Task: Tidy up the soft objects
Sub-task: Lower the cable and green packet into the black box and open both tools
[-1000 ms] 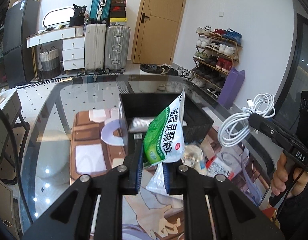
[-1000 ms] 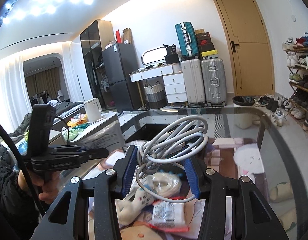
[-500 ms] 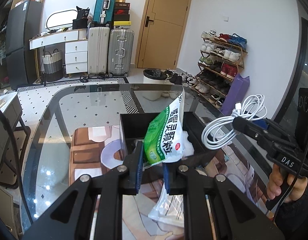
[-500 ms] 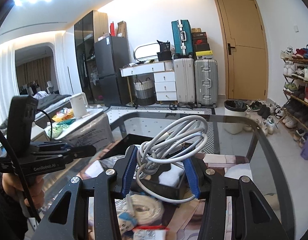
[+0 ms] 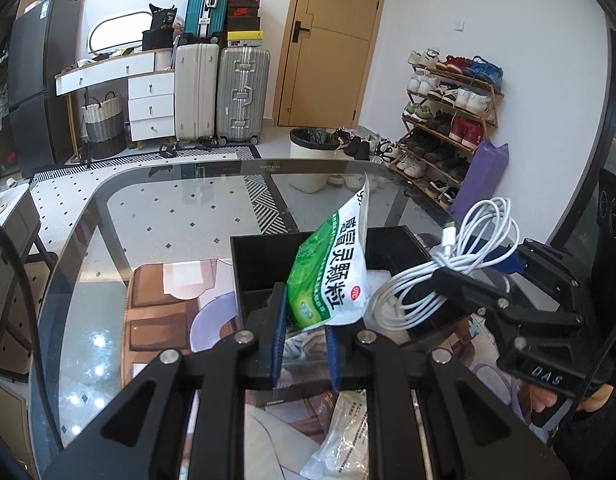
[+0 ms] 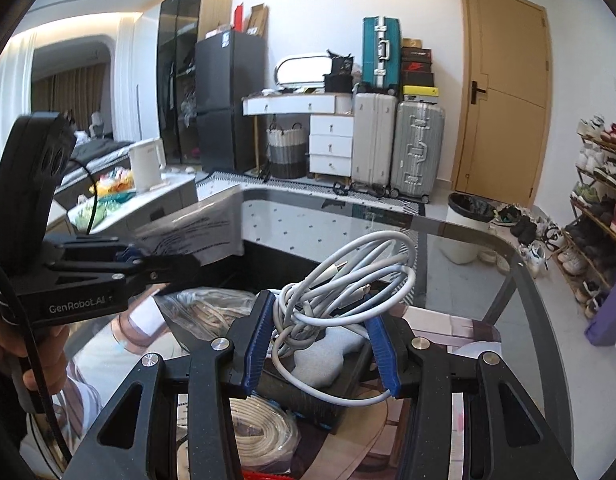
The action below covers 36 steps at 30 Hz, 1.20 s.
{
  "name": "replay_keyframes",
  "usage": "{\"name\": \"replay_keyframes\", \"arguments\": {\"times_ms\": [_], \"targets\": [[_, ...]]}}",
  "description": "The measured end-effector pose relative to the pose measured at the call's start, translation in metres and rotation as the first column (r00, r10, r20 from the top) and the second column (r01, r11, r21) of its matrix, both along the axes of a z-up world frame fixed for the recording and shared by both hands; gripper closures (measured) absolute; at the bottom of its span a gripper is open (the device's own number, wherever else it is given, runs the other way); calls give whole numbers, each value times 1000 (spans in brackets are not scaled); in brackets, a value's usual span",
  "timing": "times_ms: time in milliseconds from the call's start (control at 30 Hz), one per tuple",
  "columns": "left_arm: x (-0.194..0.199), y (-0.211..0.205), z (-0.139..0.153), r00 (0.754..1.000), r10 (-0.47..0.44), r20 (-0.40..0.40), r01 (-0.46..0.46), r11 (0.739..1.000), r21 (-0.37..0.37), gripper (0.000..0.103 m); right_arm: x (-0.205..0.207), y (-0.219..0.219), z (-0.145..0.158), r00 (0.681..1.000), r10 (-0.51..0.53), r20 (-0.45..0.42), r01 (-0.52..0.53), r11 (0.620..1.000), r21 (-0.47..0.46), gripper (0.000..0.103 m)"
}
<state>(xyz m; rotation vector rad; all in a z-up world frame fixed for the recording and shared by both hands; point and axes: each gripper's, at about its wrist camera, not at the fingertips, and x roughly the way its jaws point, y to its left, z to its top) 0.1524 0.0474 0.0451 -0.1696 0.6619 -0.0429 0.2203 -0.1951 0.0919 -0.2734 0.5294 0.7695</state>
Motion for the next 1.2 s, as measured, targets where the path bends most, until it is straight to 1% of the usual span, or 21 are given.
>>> {"name": "replay_keyframes", "arguments": {"times_ms": [300, 400, 533, 633, 700, 733, 767, 800, 833, 867, 967, 1000, 1100, 1133, 1200], "targets": [[17, -7, -14, 999, -2, -54, 3, 1000, 21, 88, 18, 30, -16, 998, 51, -41, -54, 995, -88, 57], [19, -6, -18, 998, -2, -69, 3, 1000, 24, 88, 23, 36, -22, 997, 54, -61, -60, 993, -106, 57], [20, -9, -19, 997, -3, -80, 7, 999, 50, 88, 29, 41, -26, 993, 68, -95, -78, 990, -115, 57], [17, -7, -18, 997, 6, -82, -1, 998, 55, 87, 30, 44, -23, 995, 69, -73, -78, 989, -123, 55], [15, -6, -16, 997, 5, -82, -1, 999, 52, 84, 28, 37, -21, 996, 62, -61, -69, 991, -114, 54], [15, -6, -16, 997, 5, -81, -1, 999, 52, 79, 27, 34, -20, 997, 55, -55, -61, 992, -111, 50], [13, -6, -16, 997, 6, -80, -2, 999, 53, 71, 24, 30, -19, 998, 45, -43, -50, 993, -109, 47], [11, -6, -15, 997, 8, -77, -4, 999, 54, 67, 22, 25, -18, 999, 34, -31, -38, 993, -108, 41], [10, -7, -14, 997, 10, -74, -6, 998, 56, 59, 19, 22, -16, 999, 27, -22, -29, 994, -104, 37], [7, -8, -13, 998, 3, -68, 0, 999, 52, 55, 18, 19, -15, 1000, 22, -18, -23, 995, -99, 36], [1, -11, -10, 998, 0, -61, 3, 998, 57, 52, 11, 5, -11, 1000, 1, -11, -1, 997, -71, 24], [-1, -12, -10, 998, -1, -61, 5, 998, 62, 52, 8, 0, -10, 1000, -3, -10, 2, 998, -58, 18], [-10, -15, -10, 998, -11, -61, 16, 997, 72, 50, -3, -13, -9, 1000, -5, -21, 4, 999, -34, 12], [-12, -16, -9, 998, -16, -59, 20, 997, 72, 49, -7, -18, -10, 999, -7, -32, 6, 1000, -24, 8], [-19, -18, -8, 998, -26, -49, 30, 997, 72, 44, -13, -27, -11, 998, -7, -57, 7, 1000, 2, 3]]}}
